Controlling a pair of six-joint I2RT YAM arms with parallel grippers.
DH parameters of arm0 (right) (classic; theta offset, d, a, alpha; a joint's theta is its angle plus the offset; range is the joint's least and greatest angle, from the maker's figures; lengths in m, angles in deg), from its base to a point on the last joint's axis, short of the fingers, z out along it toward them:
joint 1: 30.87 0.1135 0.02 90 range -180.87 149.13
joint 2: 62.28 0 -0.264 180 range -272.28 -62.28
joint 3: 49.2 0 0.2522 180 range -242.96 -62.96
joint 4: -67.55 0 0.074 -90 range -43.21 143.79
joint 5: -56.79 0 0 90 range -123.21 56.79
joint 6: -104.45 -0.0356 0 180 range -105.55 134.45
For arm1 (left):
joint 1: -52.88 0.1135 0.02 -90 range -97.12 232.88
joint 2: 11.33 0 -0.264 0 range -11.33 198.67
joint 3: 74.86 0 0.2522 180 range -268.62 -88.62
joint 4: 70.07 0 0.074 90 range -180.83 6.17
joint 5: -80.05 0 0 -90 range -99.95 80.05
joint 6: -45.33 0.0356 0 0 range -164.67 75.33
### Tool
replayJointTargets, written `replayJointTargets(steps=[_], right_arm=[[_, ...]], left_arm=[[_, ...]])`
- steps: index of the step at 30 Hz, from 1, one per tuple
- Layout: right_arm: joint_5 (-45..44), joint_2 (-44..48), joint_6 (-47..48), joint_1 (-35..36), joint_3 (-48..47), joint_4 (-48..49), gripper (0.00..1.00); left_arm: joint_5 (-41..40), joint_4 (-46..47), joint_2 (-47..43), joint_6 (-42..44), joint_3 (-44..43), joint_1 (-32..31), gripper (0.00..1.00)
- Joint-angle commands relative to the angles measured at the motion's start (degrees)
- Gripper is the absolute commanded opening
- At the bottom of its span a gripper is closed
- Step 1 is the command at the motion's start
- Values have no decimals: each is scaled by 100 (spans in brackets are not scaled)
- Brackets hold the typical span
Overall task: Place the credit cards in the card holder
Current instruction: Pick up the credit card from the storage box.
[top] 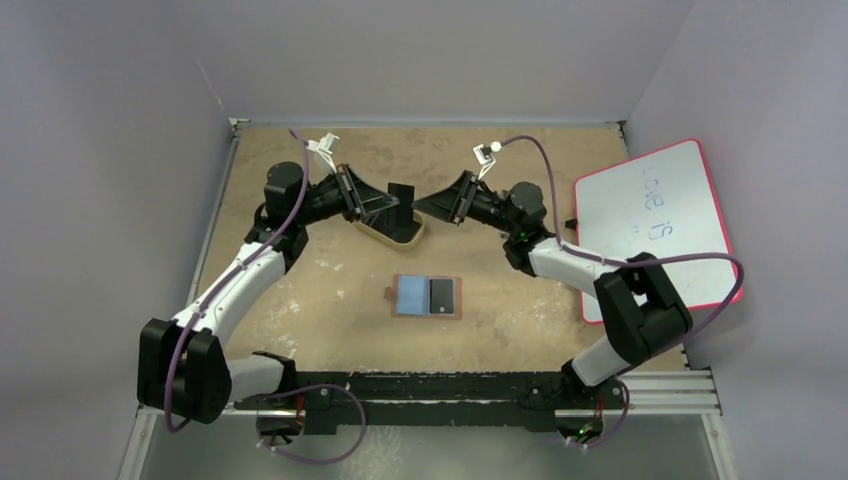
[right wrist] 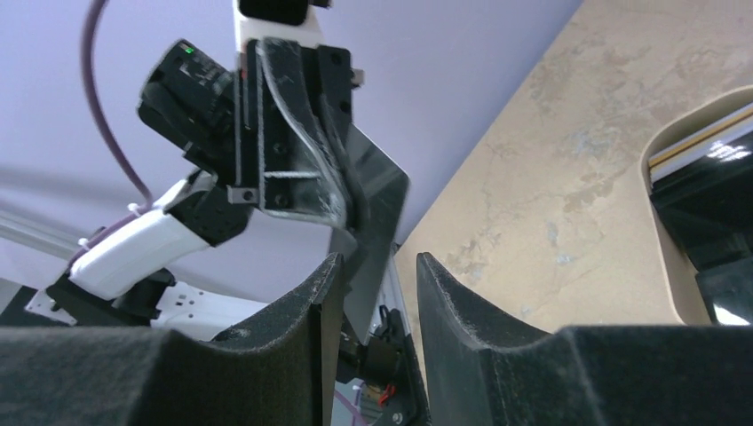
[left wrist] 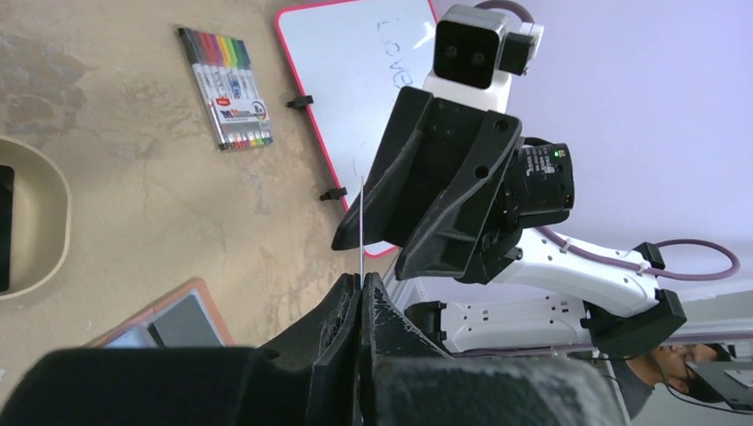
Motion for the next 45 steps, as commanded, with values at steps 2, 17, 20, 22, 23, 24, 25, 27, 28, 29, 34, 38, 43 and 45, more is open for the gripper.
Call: replayJointTargets(steps=[2,17,20,22,23,24,25,27,28,29,34,38,43,45], right_arm=[[127,68,-196,-4,-137,613,33],[156,20,-155,29,-220,304,17],[171,-6,-136,58,-267,257,17],[172,-19,-142,84,-274,258,13],[160,-15,-144,80,-263,259,7],[132,-3,-144,83,-234,259,2],[111,35,-132,78,-167,242,0],[138,94,-48,79,-113,111,0],[163,129,13,81,-88,-21,0],[201,175,62,80,-41,-220,0],[-241,563,707,59,193,-1547,0],[-1043,854,1376,52,341,-2906,0],[-1525,1074,1538,78,764,-3563,0],[-1547,1120,1501,107,939,-3643,0]], left_arm=[[146,817,-155,-417,316,-100,0],[244,1385,-200,-819,634,-109,0],[240,1659,-209,-1028,705,-116,0],[244,1731,-196,-1077,730,-127,0],[244,1720,-187,-1068,742,-134,0],[244,1638,-174,-1021,740,-133,0],[201,1444,-170,-829,711,-133,8],[38,737,-182,-408,600,-133,22],[-64,315,-209,-14,524,-133,27],[-177,-77,-224,262,427,-134,31],[-1096,-1945,-251,1423,125,-136,40],[-1993,-2416,-189,1664,424,-333,46],[-2790,-2420,286,1570,652,-1031,48],[-3186,-2471,366,1532,691,-1381,49]])
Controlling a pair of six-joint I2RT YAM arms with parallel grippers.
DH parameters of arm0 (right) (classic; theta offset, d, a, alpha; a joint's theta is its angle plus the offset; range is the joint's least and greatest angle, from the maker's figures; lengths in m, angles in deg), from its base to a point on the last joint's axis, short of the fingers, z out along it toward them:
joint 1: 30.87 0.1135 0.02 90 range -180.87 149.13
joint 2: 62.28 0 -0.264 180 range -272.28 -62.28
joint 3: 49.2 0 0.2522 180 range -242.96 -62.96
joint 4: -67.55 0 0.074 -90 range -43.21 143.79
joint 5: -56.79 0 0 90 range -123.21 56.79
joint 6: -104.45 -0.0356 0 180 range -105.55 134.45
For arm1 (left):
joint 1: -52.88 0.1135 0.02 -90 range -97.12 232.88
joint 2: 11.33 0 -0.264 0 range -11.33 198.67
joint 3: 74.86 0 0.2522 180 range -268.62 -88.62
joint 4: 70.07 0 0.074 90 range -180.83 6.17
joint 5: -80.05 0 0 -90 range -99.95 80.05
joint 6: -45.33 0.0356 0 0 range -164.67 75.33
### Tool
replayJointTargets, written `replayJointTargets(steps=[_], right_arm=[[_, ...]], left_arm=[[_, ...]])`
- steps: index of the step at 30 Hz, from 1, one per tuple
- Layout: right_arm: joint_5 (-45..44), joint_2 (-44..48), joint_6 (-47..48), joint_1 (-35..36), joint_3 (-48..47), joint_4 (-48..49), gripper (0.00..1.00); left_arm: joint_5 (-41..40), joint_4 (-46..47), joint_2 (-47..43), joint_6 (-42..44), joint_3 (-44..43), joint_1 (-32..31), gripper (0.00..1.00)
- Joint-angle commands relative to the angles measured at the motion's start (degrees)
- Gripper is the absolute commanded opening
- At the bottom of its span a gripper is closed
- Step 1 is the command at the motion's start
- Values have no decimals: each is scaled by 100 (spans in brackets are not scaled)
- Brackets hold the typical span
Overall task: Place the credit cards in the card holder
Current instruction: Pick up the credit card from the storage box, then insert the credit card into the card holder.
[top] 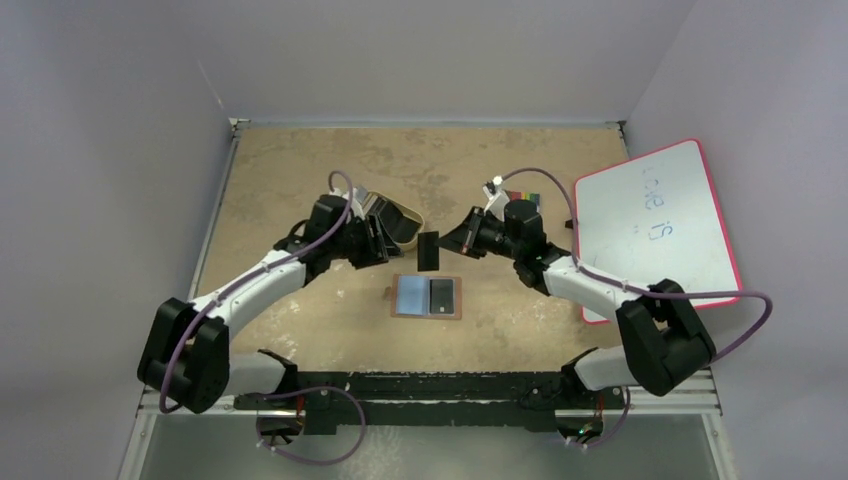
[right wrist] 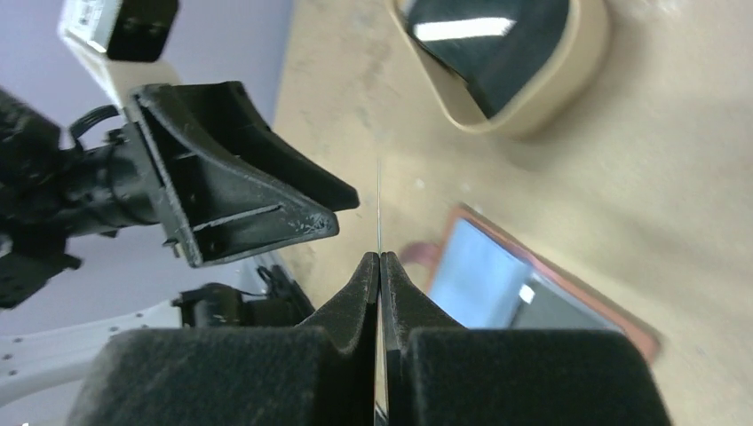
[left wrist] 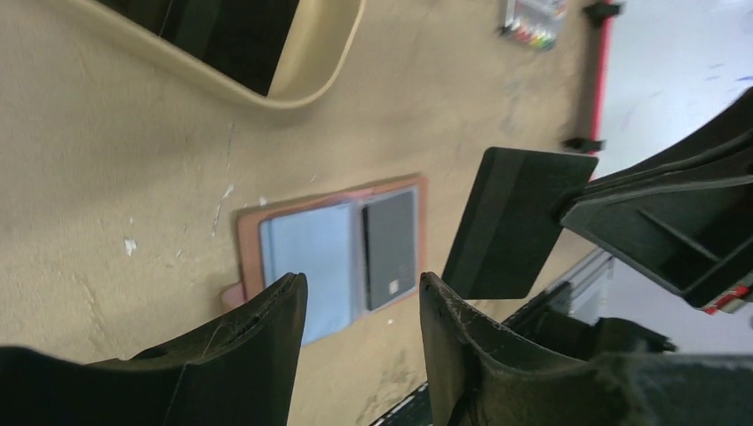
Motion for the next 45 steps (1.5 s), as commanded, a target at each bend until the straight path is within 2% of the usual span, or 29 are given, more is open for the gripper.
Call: replayJointTargets(steps=[1,12,22,26,32,34,45], right_arm=[[-424,203,263,72,360,-631,0],[-660,86,265,212,823,-636,0],[-365,-451,144,224,898,-182,0],[-322,-611,106,227,924,-154,0],[-128,-742,62,220,986,-28,0],[-92,-717,58,220,1013,-17,0],[-50,-801,25,211,1105,-1,0]], left_arm=[[-1108,-242,208,147,107,-632,50],[-2320,-702,308,-117,294,-1450,53],[-2572,-474,616,-178,502,-1548,54],[-2540,-360,744,-243,583,-1566,44],[-2479,-49,758,-499,743,-1591,10],[-2462,105,778,-618,812,-1612,2],[-2706,446,418,-1298,1240,-1645,0]])
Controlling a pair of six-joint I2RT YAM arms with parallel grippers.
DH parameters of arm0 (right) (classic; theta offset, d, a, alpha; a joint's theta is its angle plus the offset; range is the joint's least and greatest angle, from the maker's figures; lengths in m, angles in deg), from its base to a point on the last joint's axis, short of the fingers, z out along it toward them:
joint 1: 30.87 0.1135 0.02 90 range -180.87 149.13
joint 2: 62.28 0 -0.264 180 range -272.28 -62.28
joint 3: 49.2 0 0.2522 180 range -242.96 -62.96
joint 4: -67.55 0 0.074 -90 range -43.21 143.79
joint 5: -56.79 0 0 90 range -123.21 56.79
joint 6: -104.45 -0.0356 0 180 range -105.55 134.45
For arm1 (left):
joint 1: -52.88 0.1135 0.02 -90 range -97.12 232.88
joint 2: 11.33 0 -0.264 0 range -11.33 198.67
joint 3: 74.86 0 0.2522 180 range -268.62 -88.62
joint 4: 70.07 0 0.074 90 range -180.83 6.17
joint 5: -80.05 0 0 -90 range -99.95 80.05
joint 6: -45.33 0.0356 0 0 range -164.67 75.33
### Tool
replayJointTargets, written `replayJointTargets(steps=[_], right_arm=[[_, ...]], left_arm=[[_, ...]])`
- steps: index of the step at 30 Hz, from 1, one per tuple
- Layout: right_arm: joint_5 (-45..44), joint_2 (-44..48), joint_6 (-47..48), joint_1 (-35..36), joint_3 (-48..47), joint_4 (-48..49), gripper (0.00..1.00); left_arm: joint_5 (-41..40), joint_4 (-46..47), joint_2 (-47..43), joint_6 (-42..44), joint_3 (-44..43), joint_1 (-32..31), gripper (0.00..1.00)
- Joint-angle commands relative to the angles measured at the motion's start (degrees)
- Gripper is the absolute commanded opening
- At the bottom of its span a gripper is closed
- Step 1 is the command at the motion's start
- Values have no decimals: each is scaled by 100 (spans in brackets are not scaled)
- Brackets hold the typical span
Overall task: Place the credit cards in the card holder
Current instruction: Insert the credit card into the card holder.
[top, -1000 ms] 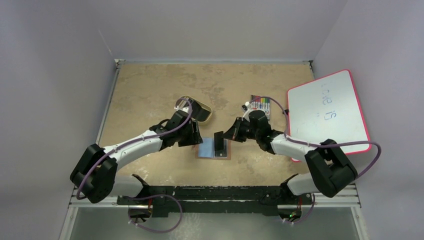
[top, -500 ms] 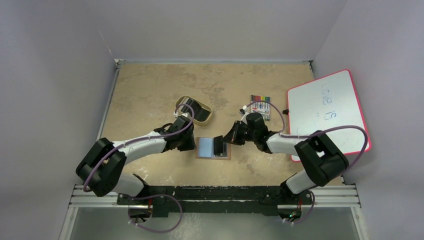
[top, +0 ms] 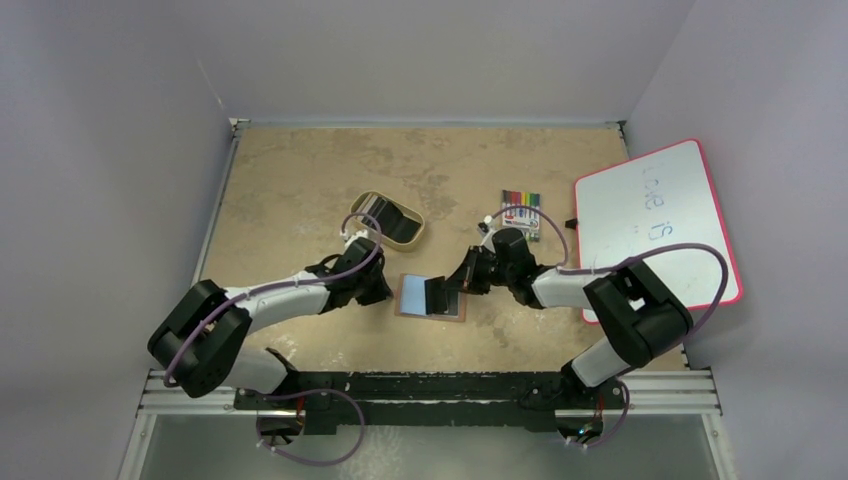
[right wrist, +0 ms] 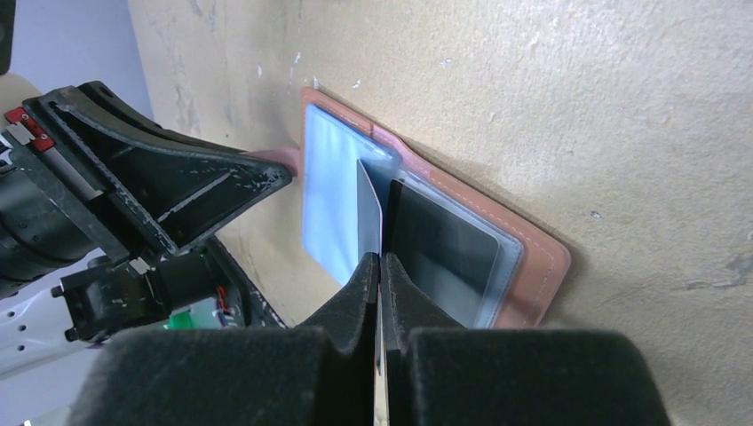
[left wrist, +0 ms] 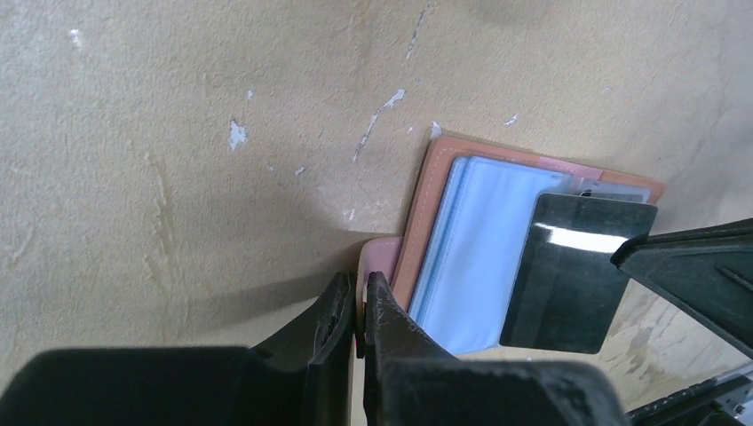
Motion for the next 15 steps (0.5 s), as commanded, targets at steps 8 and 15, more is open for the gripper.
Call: replayJointTargets(steps=[8,15], right_arm=[[-251,543,40,23,133,-202,0],[-297,491,59,19,140,-244,0]], left_arm=[[-322,480,-443,-743,473,-44,0],[-367,560,-585,-896,594,-55,0]])
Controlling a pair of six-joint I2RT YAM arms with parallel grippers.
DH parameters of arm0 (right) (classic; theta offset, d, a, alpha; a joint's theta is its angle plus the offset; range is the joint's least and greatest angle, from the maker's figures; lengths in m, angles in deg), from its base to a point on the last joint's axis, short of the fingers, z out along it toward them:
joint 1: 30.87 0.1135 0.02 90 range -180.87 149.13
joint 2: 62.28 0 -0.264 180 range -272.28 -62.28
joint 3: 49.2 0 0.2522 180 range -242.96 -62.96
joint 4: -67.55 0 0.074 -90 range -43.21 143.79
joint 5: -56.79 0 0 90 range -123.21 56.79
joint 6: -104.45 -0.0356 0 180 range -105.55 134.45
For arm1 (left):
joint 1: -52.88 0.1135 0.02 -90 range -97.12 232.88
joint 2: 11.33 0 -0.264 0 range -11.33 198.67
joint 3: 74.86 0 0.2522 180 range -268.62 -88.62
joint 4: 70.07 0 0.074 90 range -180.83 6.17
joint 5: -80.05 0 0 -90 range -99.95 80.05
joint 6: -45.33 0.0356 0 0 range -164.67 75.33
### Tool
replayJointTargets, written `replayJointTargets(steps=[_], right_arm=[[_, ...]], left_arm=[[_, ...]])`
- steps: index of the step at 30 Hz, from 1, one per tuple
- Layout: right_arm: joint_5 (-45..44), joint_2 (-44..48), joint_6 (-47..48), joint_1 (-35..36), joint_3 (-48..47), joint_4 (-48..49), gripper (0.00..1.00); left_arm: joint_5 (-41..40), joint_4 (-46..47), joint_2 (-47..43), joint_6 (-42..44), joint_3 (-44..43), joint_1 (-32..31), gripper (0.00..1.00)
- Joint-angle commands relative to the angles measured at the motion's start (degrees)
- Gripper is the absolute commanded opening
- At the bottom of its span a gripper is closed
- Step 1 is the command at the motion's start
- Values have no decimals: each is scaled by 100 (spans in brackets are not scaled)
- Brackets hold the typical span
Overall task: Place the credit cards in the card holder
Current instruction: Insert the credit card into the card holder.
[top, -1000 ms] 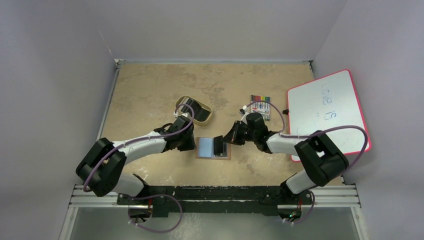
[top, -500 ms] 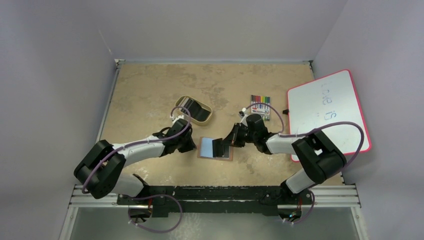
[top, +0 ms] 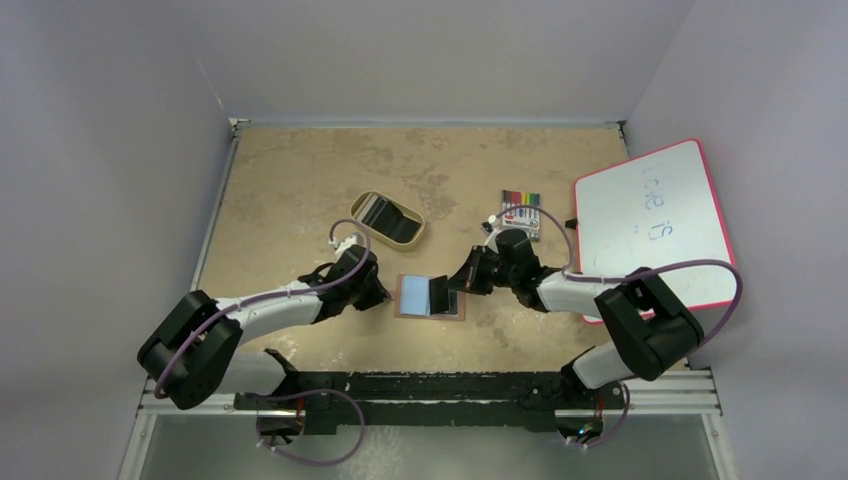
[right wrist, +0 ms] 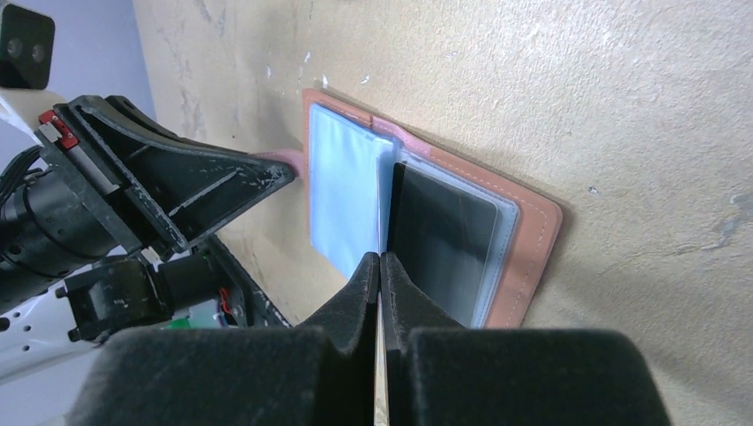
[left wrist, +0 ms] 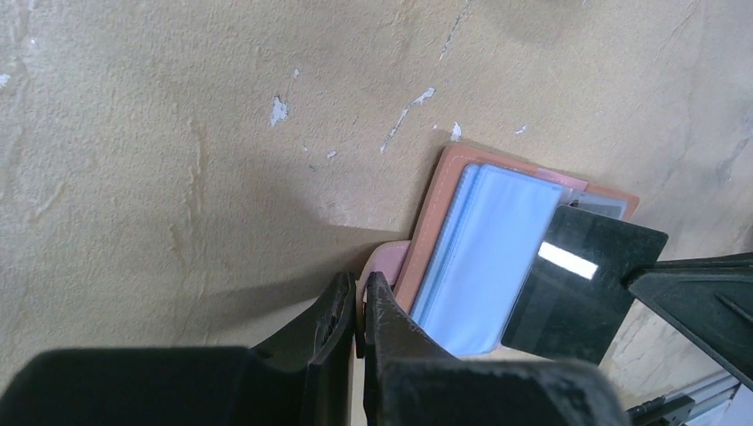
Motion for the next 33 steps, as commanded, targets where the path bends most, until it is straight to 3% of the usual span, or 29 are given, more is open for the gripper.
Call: replayJointTargets(steps=[1,33], right_arm=[[-166,72,67,18,20,-22,0],[-99,-556,-147,-35,-80,740,0]], left_arm=[[-165,190,-152,-173,69,-41,0],[-108,707,-220,-603,178,-360,0]])
